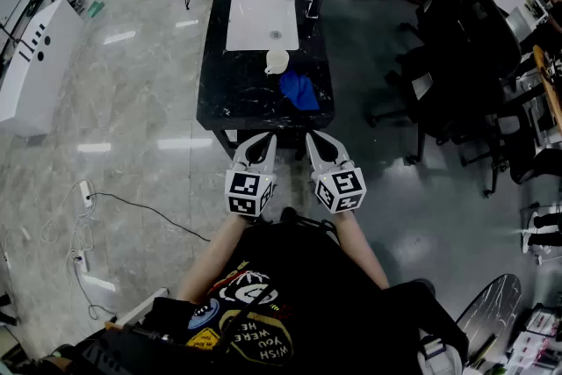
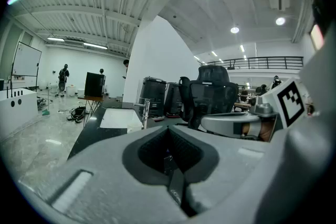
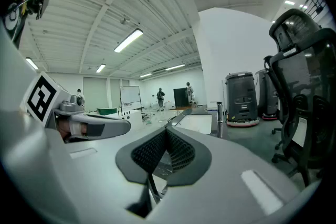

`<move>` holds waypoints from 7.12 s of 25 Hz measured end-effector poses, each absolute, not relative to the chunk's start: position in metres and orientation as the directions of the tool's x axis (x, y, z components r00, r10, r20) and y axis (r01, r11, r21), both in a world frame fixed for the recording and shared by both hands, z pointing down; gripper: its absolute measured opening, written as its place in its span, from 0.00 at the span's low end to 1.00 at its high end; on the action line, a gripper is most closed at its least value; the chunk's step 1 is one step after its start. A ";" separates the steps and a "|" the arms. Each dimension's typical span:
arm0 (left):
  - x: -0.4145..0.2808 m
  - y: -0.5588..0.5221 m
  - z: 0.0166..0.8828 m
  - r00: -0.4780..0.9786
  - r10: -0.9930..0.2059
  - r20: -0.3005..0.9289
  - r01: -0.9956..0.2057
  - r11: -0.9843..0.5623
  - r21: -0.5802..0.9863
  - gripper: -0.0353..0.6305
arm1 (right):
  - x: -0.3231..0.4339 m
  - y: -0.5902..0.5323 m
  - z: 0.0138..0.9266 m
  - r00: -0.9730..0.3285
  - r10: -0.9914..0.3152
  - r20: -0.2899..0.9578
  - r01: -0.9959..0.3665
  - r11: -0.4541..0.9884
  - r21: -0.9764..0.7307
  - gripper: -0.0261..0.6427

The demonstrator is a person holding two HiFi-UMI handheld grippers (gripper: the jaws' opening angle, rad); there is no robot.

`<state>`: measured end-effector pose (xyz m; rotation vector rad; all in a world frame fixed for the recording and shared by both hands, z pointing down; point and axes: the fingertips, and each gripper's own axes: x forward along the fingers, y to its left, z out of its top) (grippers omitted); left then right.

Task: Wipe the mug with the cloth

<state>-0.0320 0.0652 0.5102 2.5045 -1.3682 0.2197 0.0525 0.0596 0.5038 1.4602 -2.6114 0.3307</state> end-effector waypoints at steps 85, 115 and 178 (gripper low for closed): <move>-0.051 -0.250 0.680 0.490 -0.759 0.428 -0.841 -0.281 0.463 0.06 | 0.040 -0.176 0.712 -0.689 -0.345 0.638 -0.548 0.824 -0.147 0.26; -0.047 -0.246 0.672 0.450 -0.783 0.429 -0.855 -0.239 0.461 0.06 | 0.027 -0.166 0.712 -0.663 -0.327 0.674 -0.467 0.884 -0.031 0.26; -0.042 -0.242 0.678 0.512 -0.689 0.513 -0.847 -0.305 0.436 0.06 | 0.023 -0.168 0.711 -0.664 -0.286 0.691 -0.468 0.880 -0.086 0.25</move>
